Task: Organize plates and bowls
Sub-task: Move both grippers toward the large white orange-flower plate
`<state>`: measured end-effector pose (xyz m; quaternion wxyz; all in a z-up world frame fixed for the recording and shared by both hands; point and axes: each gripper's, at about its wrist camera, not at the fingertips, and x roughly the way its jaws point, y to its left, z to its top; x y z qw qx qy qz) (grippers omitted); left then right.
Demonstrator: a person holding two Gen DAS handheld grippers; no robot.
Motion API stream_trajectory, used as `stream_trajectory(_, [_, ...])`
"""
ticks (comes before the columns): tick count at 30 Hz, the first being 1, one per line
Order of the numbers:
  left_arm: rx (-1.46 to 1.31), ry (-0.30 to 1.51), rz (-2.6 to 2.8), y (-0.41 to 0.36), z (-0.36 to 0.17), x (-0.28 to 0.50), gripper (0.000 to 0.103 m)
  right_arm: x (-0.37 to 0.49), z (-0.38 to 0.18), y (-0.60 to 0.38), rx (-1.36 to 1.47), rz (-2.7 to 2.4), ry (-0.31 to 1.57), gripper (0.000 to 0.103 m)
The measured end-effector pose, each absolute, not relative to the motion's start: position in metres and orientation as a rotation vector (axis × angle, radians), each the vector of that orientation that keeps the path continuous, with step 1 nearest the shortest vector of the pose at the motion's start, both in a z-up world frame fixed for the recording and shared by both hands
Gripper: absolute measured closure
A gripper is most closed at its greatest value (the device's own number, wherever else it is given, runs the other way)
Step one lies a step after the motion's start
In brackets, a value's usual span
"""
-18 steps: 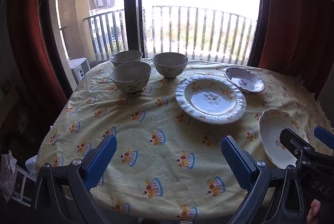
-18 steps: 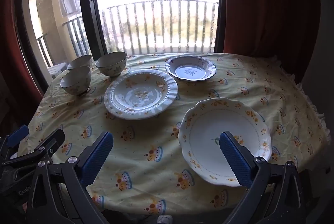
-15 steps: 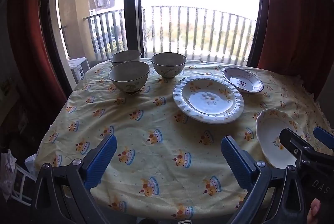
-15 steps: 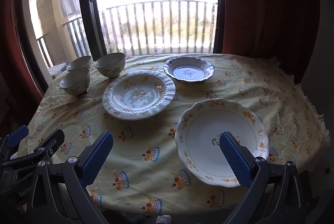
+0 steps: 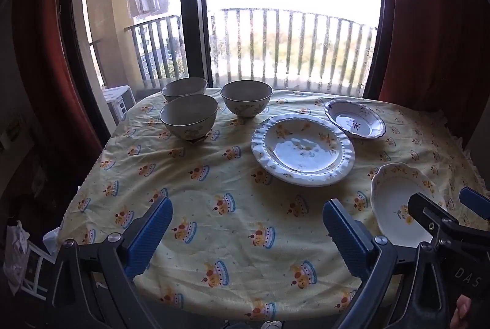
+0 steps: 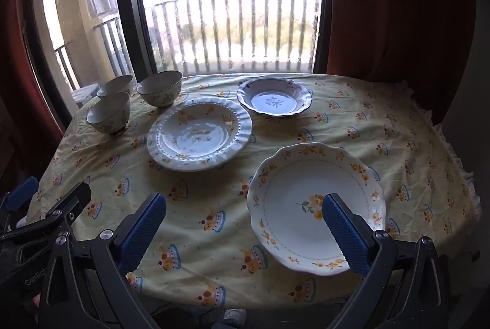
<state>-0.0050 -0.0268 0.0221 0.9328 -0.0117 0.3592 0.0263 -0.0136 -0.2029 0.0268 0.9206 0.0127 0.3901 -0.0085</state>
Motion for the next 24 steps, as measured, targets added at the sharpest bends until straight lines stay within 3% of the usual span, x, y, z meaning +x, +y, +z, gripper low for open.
stream_trajectory(24, [0.021,0.698,-0.025,-0.018,0.017,0.003,0.007,-0.01,0.021,-0.195,0.099,-0.087,0.786,0.001])
